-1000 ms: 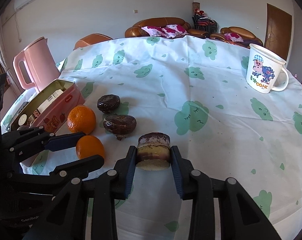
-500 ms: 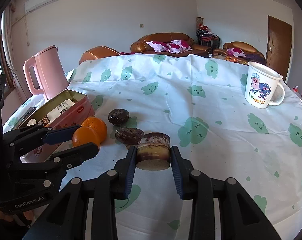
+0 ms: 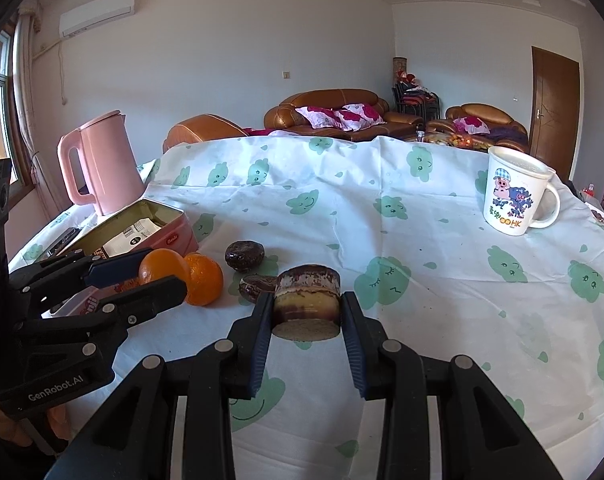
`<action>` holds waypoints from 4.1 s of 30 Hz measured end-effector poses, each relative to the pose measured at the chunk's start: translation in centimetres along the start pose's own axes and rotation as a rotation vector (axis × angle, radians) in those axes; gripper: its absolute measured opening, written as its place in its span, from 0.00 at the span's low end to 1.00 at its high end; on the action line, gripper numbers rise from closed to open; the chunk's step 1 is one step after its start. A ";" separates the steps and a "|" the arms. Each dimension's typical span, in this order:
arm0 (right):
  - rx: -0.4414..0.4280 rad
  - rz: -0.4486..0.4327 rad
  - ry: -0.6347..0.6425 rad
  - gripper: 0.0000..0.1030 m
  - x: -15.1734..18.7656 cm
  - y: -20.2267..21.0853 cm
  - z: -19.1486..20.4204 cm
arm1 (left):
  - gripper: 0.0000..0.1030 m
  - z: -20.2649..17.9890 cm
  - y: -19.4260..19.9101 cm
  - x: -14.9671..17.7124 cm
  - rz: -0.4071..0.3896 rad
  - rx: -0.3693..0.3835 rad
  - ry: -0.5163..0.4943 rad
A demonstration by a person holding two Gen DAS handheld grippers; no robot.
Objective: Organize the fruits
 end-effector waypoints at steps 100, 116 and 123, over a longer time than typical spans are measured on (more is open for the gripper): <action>-0.228 0.100 0.237 0.39 -3.5 -7.8 21.5 | 0.53 19.6 6.9 1.3 -0.061 -0.246 0.257; 0.027 0.080 0.012 0.62 -2.4 -4.5 4.5 | 0.85 10.1 5.6 -1.4 -0.142 -0.135 0.158; 0.004 0.172 0.001 0.62 -0.9 -6.3 4.3 | 0.90 7.0 2.1 -2.1 -0.095 -0.133 0.087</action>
Point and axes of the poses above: each gripper's, at about its wrist camera, not at the fingertips, and y roughly against the way its jaws point, z to its left, x to its underside, the point moved 6 cm from there along -y, roughly the way its jaws point, and after that the axes turned 8 degrees about x, right-handed, at the moved point
